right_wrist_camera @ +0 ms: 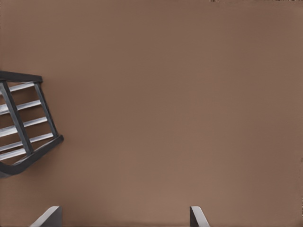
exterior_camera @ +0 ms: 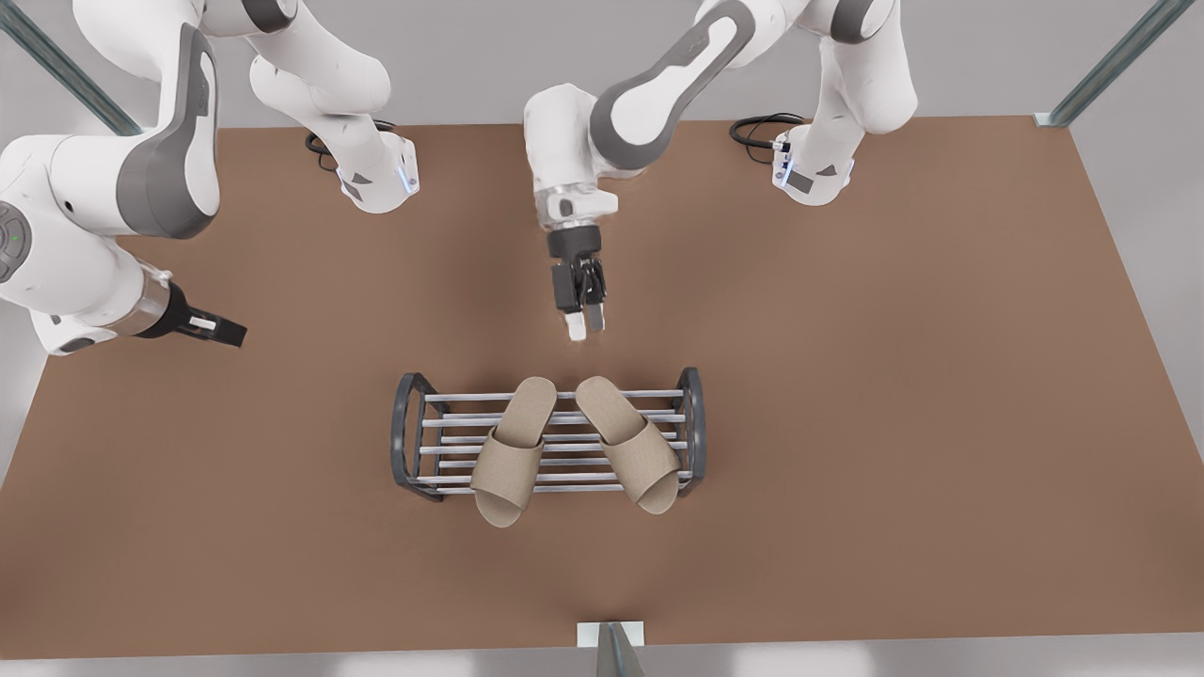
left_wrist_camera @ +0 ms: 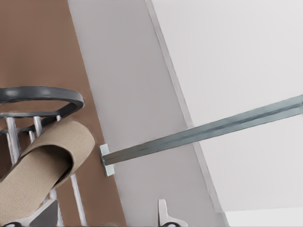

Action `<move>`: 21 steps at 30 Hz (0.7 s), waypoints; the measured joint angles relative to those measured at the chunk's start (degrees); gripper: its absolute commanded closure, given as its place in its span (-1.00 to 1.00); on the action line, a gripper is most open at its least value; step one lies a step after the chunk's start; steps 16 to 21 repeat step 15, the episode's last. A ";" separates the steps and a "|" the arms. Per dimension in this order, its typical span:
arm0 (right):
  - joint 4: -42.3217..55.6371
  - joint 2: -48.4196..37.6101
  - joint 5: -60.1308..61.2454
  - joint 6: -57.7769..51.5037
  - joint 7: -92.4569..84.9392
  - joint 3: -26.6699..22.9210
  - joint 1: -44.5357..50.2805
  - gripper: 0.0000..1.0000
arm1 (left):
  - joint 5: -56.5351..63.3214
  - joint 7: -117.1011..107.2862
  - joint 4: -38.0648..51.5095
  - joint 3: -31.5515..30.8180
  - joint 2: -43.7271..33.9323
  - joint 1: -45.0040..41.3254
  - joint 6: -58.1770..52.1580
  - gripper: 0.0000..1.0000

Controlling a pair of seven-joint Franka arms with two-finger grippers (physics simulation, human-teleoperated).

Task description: Place the right shoe on the shoe rack with the right arm, and place the left shoe on the shoe rack with the left arm

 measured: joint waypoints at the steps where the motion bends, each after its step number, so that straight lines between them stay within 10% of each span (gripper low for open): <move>1: 0.01 0.01 0.01 -0.02 -0.60 0.00 -0.02 -1.00 | -10.21 7.83 4.04 2.36 -1.07 8.55 -6.53 -1.00; 3: 0.01 0.00 0.00 -0.05 -1.70 0.00 -0.02 -1.00 | -27.36 23.06 6.45 3.26 -0.22 25.38 -16.60 -1.00; 7: 0.02 0.02 0.02 -0.08 -3.55 0.00 0.14 -1.00 | -37.84 49.27 1.07 -23.20 -13.50 53.08 -28.27 -1.00; 21: 0.66 0.32 1.09 -0.07 -6.25 0.01 0.12 -1.00 | -41.78 87.24 -1.55 -27.17 -16.51 54.93 -37.94 -1.00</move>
